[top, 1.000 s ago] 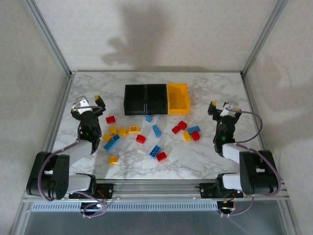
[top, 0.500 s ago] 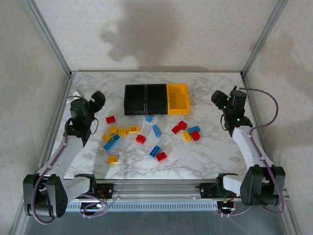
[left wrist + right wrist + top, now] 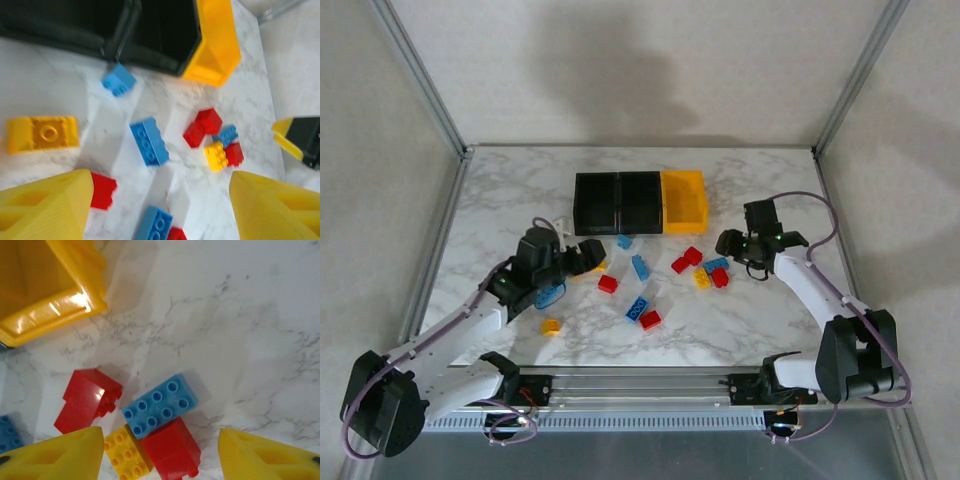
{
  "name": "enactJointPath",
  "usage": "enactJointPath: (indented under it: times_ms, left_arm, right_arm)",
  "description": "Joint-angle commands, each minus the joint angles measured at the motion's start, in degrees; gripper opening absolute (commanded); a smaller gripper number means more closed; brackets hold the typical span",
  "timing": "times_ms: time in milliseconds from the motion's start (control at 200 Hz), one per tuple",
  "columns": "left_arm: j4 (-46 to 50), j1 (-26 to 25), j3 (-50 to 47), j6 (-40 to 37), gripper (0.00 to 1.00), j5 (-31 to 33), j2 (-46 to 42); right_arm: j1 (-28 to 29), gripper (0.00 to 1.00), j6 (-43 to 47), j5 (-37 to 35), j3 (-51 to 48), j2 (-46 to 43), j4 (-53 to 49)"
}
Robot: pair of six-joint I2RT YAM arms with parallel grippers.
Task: Sort the legos into containers by color
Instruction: Pick up the lego from the middle-right of the table.
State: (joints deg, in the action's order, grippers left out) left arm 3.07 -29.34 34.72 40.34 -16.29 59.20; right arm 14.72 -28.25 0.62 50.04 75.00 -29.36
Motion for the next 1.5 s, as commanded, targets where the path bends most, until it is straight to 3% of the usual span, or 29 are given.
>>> enactJointPath:
  times_ms: [0,285,626,696,1031,1202,1297,1492]
  left_arm:
    - [0.19,-4.42,-0.98,2.12,0.72,3.33,1.96]
    - [-1.68,-9.66,1.54,2.03,0.72,5.03,8.0]
    - [-2.36,-10.47,0.12,2.9,0.72,6.01,7.45]
    - [-2.54,-10.47,-0.22,3.21,0.72,6.1,7.16]
    - [-2.96,-10.56,-1.47,4.31,0.71,6.63,6.3]
    - [-3.03,-10.64,-1.5,4.49,0.71,6.36,6.5]
    - [-2.97,-10.65,-1.28,4.4,0.71,6.34,6.39]
    - [-3.07,-10.76,-0.73,5.04,0.71,6.57,5.32]
  right_arm:
    - [2.41,0.62,0.93,-2.05,-0.62,1.78,-2.55]
    - [4.48,0.66,1.36,-3.32,-3.17,6.67,-1.14]
    - [6.29,0.64,1.8,-1.66,-4.4,10.43,1.75]
    - [6.37,0.59,1.75,-1.93,-4.26,11.49,2.18]
    - [7.18,0.52,1.79,-3.62,-3.02,12.61,1.31]
    - [7.16,0.41,1.45,-5.78,-3.11,12.37,0.17]
    - [7.16,0.29,1.41,-6.03,-2.95,11.96,-0.53]
    - [7.16,0.26,1.27,-6.32,0.11,7.83,-4.03]
